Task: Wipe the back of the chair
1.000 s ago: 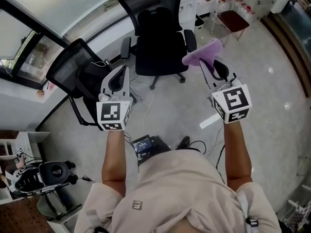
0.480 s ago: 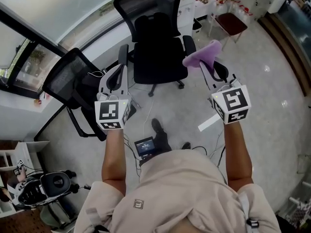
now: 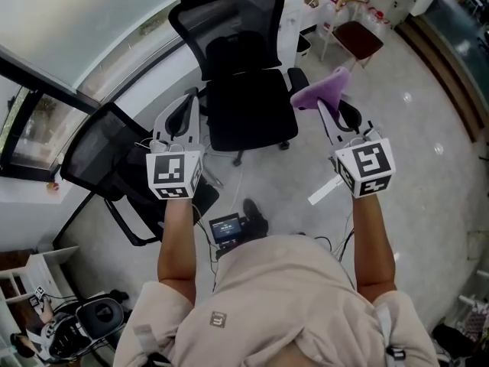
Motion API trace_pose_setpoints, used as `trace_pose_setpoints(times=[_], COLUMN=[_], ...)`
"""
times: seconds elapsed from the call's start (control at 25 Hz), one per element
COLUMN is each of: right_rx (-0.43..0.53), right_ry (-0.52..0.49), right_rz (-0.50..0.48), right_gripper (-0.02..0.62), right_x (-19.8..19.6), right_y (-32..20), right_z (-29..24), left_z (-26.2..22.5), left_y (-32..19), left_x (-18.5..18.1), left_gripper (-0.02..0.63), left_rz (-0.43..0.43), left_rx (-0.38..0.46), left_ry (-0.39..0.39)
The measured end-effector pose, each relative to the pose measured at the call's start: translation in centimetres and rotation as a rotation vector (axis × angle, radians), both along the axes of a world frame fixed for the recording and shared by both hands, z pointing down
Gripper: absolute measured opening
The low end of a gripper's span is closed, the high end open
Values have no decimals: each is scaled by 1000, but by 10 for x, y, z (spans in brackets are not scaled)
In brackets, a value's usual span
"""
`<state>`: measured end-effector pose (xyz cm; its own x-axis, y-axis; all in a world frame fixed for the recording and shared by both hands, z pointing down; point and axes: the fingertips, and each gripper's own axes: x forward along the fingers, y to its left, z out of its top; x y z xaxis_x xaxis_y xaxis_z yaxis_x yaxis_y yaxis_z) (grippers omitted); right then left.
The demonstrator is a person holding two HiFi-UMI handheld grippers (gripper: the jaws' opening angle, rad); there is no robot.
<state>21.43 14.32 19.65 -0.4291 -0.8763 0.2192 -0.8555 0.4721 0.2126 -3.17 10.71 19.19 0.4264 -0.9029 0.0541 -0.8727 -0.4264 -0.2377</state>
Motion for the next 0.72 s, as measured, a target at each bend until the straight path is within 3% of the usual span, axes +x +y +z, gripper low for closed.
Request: trace_pose_setpoints(times=[0.44, 0.72], right_rx=[2, 7], right_ry=[15, 42], right_rz=[55, 38], right_gripper=[49, 49], right_x=[-61, -91], right_y=[-74, -111], right_z=[-1, -9], left_z=[2, -4], left_y=[-79, -107], left_x=[-58, -95], left_gripper=[8, 8], left_rz=[57, 31], left_rx=[-1, 11], left_ry=[42, 77])
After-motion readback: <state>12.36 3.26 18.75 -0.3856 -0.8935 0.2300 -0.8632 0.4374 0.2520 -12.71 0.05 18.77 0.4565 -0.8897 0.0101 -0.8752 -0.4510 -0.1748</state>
